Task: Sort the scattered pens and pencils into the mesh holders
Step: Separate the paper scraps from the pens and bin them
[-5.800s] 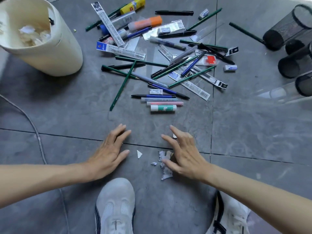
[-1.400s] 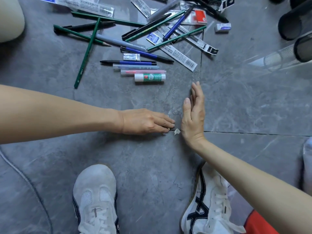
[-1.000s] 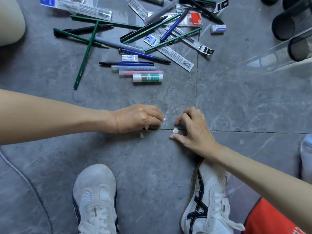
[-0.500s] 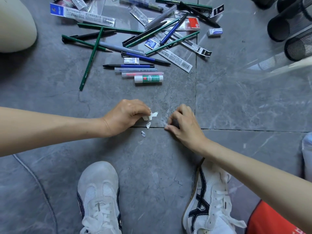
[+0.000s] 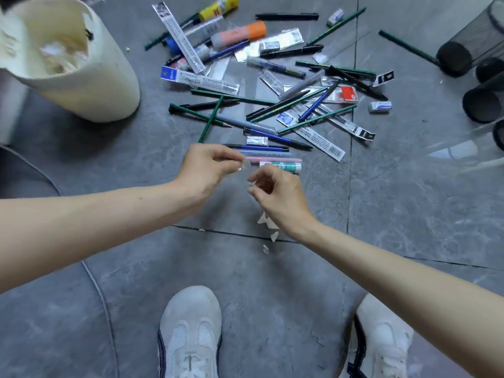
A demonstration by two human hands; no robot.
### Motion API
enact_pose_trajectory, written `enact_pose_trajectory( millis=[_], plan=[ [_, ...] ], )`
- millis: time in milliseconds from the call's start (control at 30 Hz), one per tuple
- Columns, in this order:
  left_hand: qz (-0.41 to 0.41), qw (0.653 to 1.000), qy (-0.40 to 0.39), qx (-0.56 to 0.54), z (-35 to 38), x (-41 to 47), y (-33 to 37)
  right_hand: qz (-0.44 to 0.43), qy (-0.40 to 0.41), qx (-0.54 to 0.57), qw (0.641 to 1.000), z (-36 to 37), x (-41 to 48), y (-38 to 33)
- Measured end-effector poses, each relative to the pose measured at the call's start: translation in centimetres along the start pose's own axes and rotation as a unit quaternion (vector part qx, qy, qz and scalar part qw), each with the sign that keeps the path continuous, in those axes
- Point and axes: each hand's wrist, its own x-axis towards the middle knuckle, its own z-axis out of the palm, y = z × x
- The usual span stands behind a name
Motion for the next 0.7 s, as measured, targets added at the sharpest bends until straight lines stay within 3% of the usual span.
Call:
enact_pose_trajectory(
  millis=[167, 367, 500, 600, 700],
  plan=[
    [0.108, 0.986, 0.122, -0.044, -7.7, 3.4, 7.0, -0.043, -0.001, 0.056, 0.997, 2.0, 5.9, -6.6],
    [0.182, 0.922, 0.341, 0.039, -17.7, 5.6, 11.5, -0.079, -0.033, 0.128, 0.988, 5.0, 12.0, -15.9],
    [0.169, 0.89, 0.38, 0.185, -19.8, 6.0, 10.2, -0.115, -0.041, 0.11, 0.986, 7.9, 15.3, -20.3],
    [0.137, 0.887, 0.374, 0.234, -20.9, 7.0, 9.0, -0.119, -0.052, 0.09, 0.987, 10.0, 16.9, -22.3],
    [0.085, 0.897, 0.337, 0.272, -20.9, 7.6, 8.2, -0.121, -0.114, 0.061, 0.984, 11.3, 17.7, -22.9]
  ],
)
